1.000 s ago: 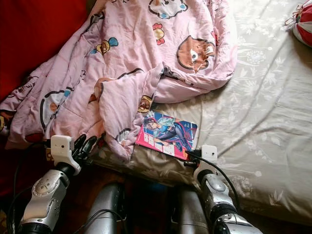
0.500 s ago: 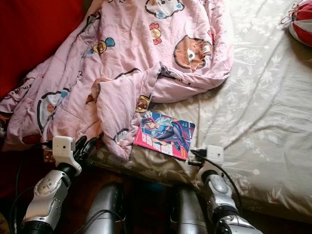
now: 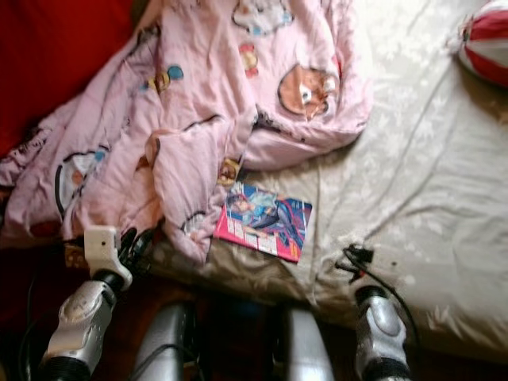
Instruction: Clean up the room
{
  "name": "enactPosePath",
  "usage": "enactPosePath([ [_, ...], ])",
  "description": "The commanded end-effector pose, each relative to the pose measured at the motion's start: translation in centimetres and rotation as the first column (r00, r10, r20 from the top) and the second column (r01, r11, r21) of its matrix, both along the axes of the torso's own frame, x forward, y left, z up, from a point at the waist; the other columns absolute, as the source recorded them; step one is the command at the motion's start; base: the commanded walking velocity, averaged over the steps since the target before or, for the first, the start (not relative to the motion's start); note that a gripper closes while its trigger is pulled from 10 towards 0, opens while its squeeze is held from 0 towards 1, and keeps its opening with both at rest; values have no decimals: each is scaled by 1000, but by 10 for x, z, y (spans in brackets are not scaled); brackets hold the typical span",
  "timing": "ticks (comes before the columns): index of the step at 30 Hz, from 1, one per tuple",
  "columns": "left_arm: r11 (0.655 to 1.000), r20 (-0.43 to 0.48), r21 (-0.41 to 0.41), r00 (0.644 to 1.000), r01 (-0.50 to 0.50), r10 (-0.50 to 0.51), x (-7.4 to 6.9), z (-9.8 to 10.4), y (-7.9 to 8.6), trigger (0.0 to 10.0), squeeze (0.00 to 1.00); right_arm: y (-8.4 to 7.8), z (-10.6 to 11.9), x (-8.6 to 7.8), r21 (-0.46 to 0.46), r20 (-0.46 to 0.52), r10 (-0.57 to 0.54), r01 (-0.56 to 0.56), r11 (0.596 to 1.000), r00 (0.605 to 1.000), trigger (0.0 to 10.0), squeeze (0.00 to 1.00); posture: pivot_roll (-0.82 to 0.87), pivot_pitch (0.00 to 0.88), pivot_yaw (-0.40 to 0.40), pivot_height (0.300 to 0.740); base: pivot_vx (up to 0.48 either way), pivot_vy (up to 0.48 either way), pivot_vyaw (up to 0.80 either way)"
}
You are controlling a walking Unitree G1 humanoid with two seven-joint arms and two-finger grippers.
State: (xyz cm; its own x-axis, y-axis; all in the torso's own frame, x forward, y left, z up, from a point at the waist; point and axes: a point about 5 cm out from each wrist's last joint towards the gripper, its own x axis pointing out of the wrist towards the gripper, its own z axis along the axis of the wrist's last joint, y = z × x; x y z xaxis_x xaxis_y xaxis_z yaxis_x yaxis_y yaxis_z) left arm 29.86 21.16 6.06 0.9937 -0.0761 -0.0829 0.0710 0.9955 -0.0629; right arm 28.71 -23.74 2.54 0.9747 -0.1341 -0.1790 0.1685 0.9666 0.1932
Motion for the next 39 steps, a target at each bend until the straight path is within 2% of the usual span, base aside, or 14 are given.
enactPosePath([
  [1, 1000, -42, 9, 999, -13, 14, -7, -12, 4, 10000, 0, -4, -7, -9, -11, -22, -3, 3, 1000, 1000, 10000, 0, 11, 198, -59, 643, 0, 0, 0],
  [4, 1000, -41, 10, 999, -25, 26, -6, -12, 7, 10000, 0, -4, -7, -7, -26, -32, 9, -10, 1000, 999, 10000, 0, -3, 161, -55, 643, 0, 0, 0],
  [6, 999, -35, 1, 999, -40, 40, -5, -12, 9, 10000, 0, 3, -7, -6, -39, -40, 57, -59, 998, 998, 10000, 0, -5, 130, -46, 643, 0, 0, 0],
  [9, 999, -36, -7, 998, -51, 50, -4, -14, 11, 10000, 0, 6, -8, -6, -41, -41, 68, -70, 997, 997, 10000, 0, -13, 110, -39, 643, 0, 0, 0],
  [13, 996, -69, -19, 994, -82, 80, -8, -22, 16, 10000, 0, 14, -17, -12, -29, -71, 95, -97, 995, 993, 10000, 0, -11, 84, -36, 643, 0, 0, 0],
  [15, 995, -93, -10, 991, -95, 94, -12, -27, 20, 10000, 0, 19, -24, -17, -34, -105, 109, -114, 993, 988, 10000, 0, 4, 60, -40, 657, 0, 0, 0],
  [19, 992, -138, -17, 983, -128, 124, -18, -36, 27, 10000, 0, 16, -33, -24, -16, -157, 70, -73, 997, 985, 10000, 0, 9, 47, -39, 677, 0, 0, 0],
  [21, 987, -202, -1, 967, -161, 157, -29, -50, 33, 10000, 0, 15, -41, -31, -4, -204, 47, -48, 999, 978, 10000, 0, 16, 33, -38, 692, 0, 0, 0],
  [23, 986, -220, -1, 961, -169, 164, -32, -54, 34, 10000, 0, 14, -44, -34, -3, -223, 40, -42, 999, 974, 10000, 0, 18, 29, -36, 697, 0, 0, 0],
  [25, 984, -271, 10, 946, -179, 175, -40, -63, 36, 10000, 0, 13, -55, -44, 0, -294, 34, -36, 999, 955, 10000, 0, 25, 16, -37, 712, 0, 0, 0],
  [28, 982, -309, 18, 933, -186, 183, -44, -69, 36, 10000, 0, 13, -62, -52, 2, -341, 31, -32, 999, 939, 10000, 0, 26, 2, -35, 722, 0, 0, 0],
  [31, 983, -409, 33, 895, -180, 177, -54, -85, 30, 10000, 0, 11, -78, -72, -7, -455, 13, -18, 1000, 891, 10000, 0, 19, 0, -23, 740, 0, 0, 0],
  [35, 984, -441, 46, 881, -170, 173, -57, -90, 27, 10000, 0, 10, -83, -78, -3, -487, 1, -3, 1000, 873, 10000, 0, 18, 0, -17, 740, 0, 0, 0],
  [39, 990, -530, 72, 836, -123, 143, -68, -103, 19, 10000, 0, 12, -92, -90, 9, -569, 26, -25, 1000, 822, 10000, 0, 15, 0, -14, 740, 0, 0, 0],
])
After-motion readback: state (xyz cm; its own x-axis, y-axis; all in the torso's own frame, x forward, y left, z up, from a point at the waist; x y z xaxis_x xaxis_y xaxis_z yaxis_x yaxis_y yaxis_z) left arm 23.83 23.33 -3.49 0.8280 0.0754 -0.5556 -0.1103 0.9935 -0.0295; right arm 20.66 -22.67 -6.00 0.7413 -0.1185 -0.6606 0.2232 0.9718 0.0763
